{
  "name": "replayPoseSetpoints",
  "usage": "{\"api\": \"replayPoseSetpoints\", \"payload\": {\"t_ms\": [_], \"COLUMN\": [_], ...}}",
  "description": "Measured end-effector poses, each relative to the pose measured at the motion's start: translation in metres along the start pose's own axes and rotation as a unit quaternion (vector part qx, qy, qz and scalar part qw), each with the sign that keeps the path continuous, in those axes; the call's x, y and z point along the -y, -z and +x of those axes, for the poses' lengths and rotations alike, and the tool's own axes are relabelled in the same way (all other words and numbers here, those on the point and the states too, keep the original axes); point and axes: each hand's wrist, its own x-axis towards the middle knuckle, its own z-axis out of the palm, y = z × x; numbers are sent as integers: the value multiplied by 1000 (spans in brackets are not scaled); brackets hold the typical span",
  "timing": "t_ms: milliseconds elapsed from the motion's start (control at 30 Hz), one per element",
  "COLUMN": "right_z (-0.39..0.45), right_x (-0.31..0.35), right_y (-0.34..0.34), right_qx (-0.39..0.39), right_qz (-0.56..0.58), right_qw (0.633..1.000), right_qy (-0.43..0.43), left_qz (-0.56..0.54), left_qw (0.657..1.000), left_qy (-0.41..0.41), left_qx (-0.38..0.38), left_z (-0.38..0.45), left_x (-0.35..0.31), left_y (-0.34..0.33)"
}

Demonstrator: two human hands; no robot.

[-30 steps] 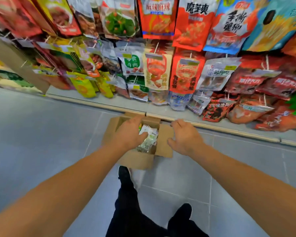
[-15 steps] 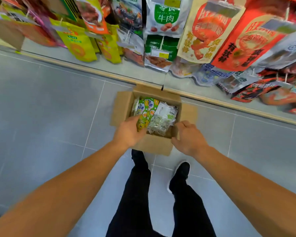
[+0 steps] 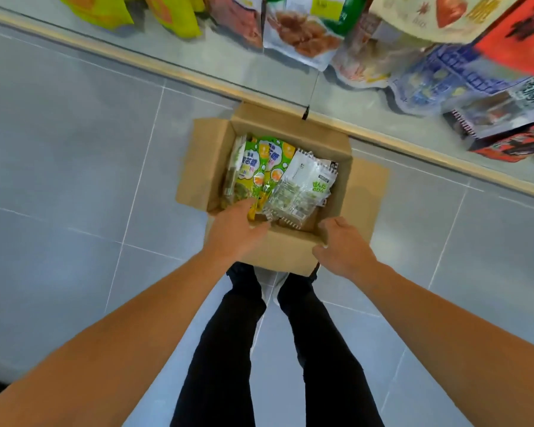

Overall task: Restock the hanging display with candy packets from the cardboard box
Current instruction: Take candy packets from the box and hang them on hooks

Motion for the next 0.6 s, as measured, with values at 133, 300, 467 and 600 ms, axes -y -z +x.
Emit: {"api": "replayPoseSetpoints", "payload": {"t_ms": [133, 300, 467, 600], "right_z": [84, 185, 276, 320], "right_x": [-25, -53, -71, -70], "right_y": [-35, -78, -117, -145], "right_qx": [14, 10, -4, -14], "right_qz": [41, 162, 386, 521], "right_qw": [999, 984, 902, 800], "right_qy": [-18, -75, -196, -299], "left_qz": [-4, 23, 29, 31], "left_qw": [1000, 999, 999, 999], "left_qy": [14, 20, 38, 26], "left_qx": [19, 33, 15, 9], "left_z": [68, 153, 216, 244], "left_x": [19, 51, 80, 96], "left_y": [-48, -96, -124, -135]}}
